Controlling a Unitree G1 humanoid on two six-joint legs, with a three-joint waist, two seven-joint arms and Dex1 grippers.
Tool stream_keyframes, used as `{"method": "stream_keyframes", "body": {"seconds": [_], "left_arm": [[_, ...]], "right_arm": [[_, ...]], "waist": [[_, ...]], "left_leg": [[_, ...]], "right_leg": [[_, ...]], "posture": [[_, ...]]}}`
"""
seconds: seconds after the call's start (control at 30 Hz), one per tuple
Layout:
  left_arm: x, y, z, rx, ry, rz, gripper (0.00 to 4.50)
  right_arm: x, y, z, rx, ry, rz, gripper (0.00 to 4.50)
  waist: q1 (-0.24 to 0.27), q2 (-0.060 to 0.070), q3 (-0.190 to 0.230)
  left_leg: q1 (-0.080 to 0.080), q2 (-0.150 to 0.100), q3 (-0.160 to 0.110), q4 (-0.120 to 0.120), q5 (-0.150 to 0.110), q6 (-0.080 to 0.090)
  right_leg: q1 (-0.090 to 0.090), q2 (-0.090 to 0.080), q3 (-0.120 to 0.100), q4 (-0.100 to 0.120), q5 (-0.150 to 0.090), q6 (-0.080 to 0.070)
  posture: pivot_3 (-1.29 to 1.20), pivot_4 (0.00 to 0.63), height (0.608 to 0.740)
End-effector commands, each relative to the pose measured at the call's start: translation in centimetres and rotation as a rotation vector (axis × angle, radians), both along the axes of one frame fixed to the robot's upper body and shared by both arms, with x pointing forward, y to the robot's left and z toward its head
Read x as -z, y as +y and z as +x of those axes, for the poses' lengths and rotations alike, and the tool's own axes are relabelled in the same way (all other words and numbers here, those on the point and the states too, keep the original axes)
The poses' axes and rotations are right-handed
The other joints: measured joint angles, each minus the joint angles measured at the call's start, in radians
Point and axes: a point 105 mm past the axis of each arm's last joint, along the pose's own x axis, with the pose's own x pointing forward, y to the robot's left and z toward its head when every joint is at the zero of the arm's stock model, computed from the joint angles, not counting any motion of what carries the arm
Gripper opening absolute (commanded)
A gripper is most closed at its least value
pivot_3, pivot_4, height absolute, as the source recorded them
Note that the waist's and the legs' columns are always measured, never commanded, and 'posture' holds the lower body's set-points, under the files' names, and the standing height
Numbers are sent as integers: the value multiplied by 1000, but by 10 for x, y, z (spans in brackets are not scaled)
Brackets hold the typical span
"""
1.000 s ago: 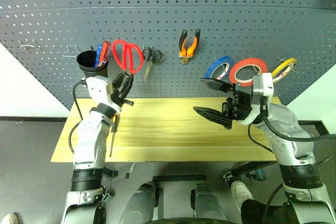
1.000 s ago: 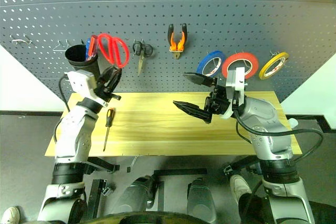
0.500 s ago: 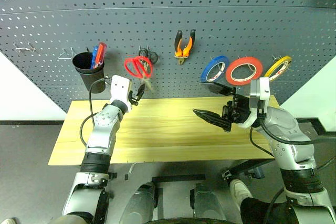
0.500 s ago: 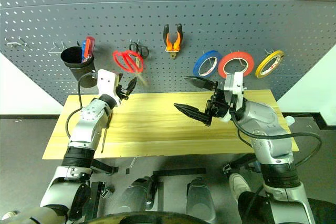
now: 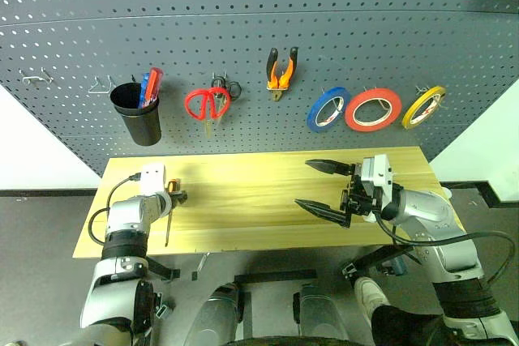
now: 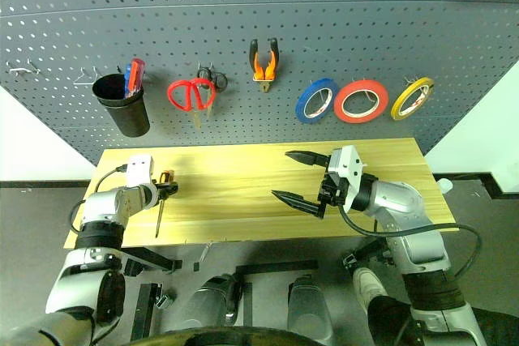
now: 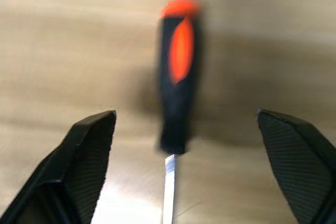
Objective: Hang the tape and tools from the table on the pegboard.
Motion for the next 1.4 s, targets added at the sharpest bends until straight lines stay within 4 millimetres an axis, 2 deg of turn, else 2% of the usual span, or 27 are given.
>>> {"method": "stream_keyframes", "body": {"seconds": [0.03, 0.23, 0.33, 0.67, 0.8, 0.87, 1.0, 1.07, 1.13, 1.2, 1.3, 1.33, 1.4], "left_arm": [[2, 4, 7, -2, 3, -10, 4479], [6, 1, 14, 6, -9, -28, 4479], [7, -1, 17, 8, -13, -28, 3946], [5, 5, 19, -20, -29, -25, 616], [-6, 25, 15, -59, -38, 23, 536], [-22, 27, 19, 12, -136, 57, 536], [-61, 12, 17, 191, -384, 56, 536], [-94, -6, 2, 357, -592, -4, 536], [-136, -27, -29, 537, -836, -129, 536], [-160, -37, -53, 641, -958, -209, 536], [-196, -39, -69, 695, -1096, -277, 536], [-206, -38, -69, 694, -1140, -276, 536], [-241, -27, -62, 626, -1291, -249, 536]], "right_arm": [[-1, -2, -3, 13, -20, -1, 4500], [8, -8, -6, 40, -4, -17, 4500], [13, -13, -6, 56, -2, -22, 4500], [22, -23, -5, 72, -12, -31, 4500], [16, -23, -3, 57, -41, -18, 4500], [8, -20, -2, 40, -57, 3, 4500], [-8, -16, 0, 12, -81, 49, 4500], [-31, -11, 2, -14, -93, 136, 4500], [-66, -8, 4, -53, -85, 271, 4500], [-86, -7, 4, -86, -71, 342, 4500], [-110, -5, 4, -141, -79, 403, 4500], [-114, -4, 4, -153, -82, 408, 4500], [-120, 1, 3, -178, -95, 398, 4500]], "waist": [[0, 0, 0], [-2, -1, -2], [-3, -1, -2], [-5, -1, -2], [-10, -1, -2], [-24, -1, -2], [-27, -1, -3], [-25, -1, -3], [-27, 0, -3], [-24, 1, -3], [0, 3, -4], [6, 3, -5], [23, 4, -5]], "left_leg": [[0, 0, 0, 0, 0, 0], [1, 0, 0, 0, 0, 0], [1, 0, 0, 0, 0, 0], [2, 0, 1, 0, 0, 0], [3, 0, 1, 0, 0, 0], [3, 0, 1, 0, 0, 0], [3, 2, 0, -1, 0, 0], [3, 3, 0, -1, 0, -1], [3, 5, 1, -2, 0, -1], [3, 6, 2, -3, 0, -1], [3, 9, 1, -3, -2, -3], [3, 10, 2, -3, -2, -3], [5, 12, 3, -3, -2, -3]], "right_leg": [[0, 0, 0, 0, 0, 0], [1, 0, 0, 0, 0, 0], [1, 0, 0, 0, 0, 0], [2, 0, 0, 0, 0, 0], [2, 0, 0, 0, 0, 0], [2, 0, 0, 0, 0, 0], [0, 0, 3, 1, 0, 0], [0, 0, 3, 1, 1, -1], [0, 0, 5, 0, 1, -2], [0, 0, 5, -2, 2, -4], [0, 1, 3, -3, 0, -9], [0, 2, 3, -3, -1, -11], [0, 2, 1, -3, -2, -12]], "posture": [[-83, 87, 728], [-101, 88, 728], [-107, 89, 728], [-112, 88, 728], [-105, 88, 728], [-101, 88, 728], [-82, 87, 728], [-73, 87, 728], [-66, 86, 728], [-57, 85, 728], [-48, 81, 728], [-47, 79, 728], [-44, 76, 728]]}}
